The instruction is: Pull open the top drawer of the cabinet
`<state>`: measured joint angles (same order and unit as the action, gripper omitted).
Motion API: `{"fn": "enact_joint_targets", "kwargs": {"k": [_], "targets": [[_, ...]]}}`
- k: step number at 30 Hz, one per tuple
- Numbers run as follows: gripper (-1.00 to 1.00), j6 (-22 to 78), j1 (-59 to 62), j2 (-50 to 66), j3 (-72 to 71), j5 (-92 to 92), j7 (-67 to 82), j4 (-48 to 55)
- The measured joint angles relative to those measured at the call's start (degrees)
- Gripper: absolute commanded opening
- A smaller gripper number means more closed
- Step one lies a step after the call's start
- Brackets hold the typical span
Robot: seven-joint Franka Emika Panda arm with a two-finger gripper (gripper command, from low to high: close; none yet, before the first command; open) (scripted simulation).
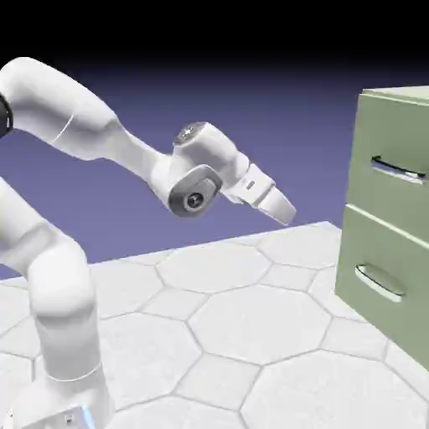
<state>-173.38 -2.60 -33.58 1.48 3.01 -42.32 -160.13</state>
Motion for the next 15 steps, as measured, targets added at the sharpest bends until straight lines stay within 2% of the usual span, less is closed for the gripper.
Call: {"fn": "enact_joint_targets", "kwargs": {"k": [15], "targets": [[0.0, 7.8, -23.8, -11.5, 18.5, 37.4, 1.7, 10.8]]}}
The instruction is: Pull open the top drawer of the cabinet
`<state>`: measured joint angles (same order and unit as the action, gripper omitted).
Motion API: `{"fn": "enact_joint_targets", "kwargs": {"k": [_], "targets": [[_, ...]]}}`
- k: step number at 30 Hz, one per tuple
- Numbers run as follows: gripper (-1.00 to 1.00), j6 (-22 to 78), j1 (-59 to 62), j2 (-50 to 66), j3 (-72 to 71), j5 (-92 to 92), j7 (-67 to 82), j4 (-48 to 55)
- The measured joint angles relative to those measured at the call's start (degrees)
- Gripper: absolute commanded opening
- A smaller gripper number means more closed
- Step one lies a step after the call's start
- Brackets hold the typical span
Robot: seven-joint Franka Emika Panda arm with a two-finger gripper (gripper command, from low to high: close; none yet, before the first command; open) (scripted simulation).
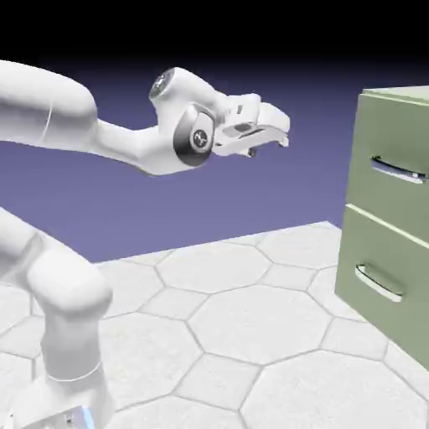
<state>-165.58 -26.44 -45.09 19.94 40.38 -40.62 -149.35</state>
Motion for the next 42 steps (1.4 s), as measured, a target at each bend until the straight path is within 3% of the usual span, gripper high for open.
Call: {"fn": "enact_joint_targets", "kwargs": {"k": [42], "targets": [[0.0, 21.8, -66.7, -32.2, 51.7, 104.7, 4.8, 30.2]]}}
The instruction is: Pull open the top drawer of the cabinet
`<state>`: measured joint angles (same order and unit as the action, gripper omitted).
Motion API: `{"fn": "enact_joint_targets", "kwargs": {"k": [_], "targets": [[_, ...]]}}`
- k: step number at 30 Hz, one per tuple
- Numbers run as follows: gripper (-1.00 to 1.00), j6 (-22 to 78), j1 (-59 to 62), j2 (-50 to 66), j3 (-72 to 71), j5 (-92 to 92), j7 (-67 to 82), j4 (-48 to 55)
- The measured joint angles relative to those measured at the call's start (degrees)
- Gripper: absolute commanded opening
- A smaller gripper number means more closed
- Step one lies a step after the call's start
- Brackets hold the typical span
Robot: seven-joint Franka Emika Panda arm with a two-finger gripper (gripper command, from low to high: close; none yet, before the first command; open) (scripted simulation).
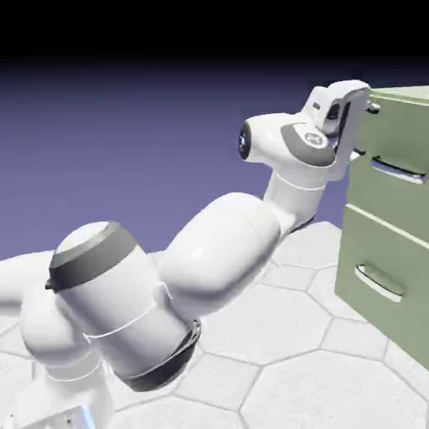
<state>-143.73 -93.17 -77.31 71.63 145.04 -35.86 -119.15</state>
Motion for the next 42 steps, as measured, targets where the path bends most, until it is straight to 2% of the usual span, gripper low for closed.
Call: {"fn": "enact_joint_targets", "kwargs": {"k": [8, 13, 14, 16, 31, 41, 42], "targets": [[0.0, 3.3, -10.0, -4.8, 7.8, 15.7, 0.7, 4.5], [0.0, 0.1, -17.3, -4.9, 9.4, 15.9, 2.2, 14.9], [-1.0, -0.3, -18.1, -4.9, 9.5, 16.0, 2.4, 16.1], [-1.0, -0.3, -18.1, -4.9, 9.5, 16.0, 2.4, 16.1], [-1.0, 7.9, 5.0, -5.9, 3.5, 13.5, -0.7, -15.0], [-1.0, 9.0, 24.6, -9.5, -3.2, 7.7, -0.3, -35.4], [1.0, 8.9, 25.6, -9.8, -3.5, 7.3, -0.2, -36.4]]}}
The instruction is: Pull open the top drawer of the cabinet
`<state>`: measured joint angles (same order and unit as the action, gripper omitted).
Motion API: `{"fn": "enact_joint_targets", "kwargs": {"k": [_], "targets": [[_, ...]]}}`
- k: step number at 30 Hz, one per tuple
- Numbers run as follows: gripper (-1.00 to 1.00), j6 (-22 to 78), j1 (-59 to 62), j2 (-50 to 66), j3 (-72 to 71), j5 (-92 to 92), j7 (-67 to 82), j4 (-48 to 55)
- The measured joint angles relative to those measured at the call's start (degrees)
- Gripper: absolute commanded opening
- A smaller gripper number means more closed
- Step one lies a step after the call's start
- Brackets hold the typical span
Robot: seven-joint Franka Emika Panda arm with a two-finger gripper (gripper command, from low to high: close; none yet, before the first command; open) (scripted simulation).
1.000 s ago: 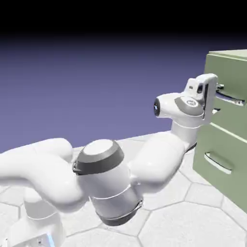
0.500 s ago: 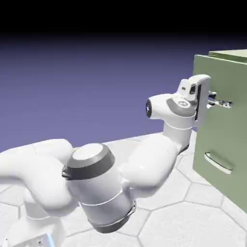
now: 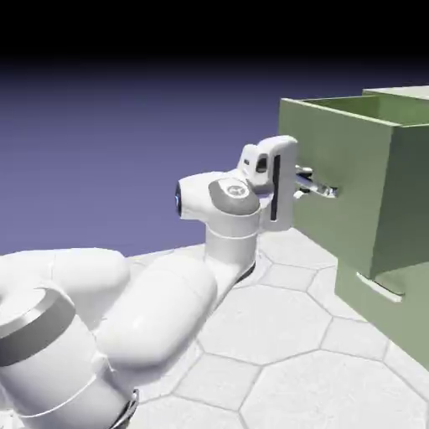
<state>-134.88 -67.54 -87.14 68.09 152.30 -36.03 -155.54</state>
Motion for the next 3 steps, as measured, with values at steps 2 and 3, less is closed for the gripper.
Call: {"fn": "enact_joint_targets", "kwargs": {"k": [2, 3], "targets": [[1.0, 0.0, 0.0, 0.0, 0.0, 0.2, -0.1, 0.0], [1.0, -0.4, 2.1, -0.6, -0.7, -0.7, 0.2, -1.7]]}}
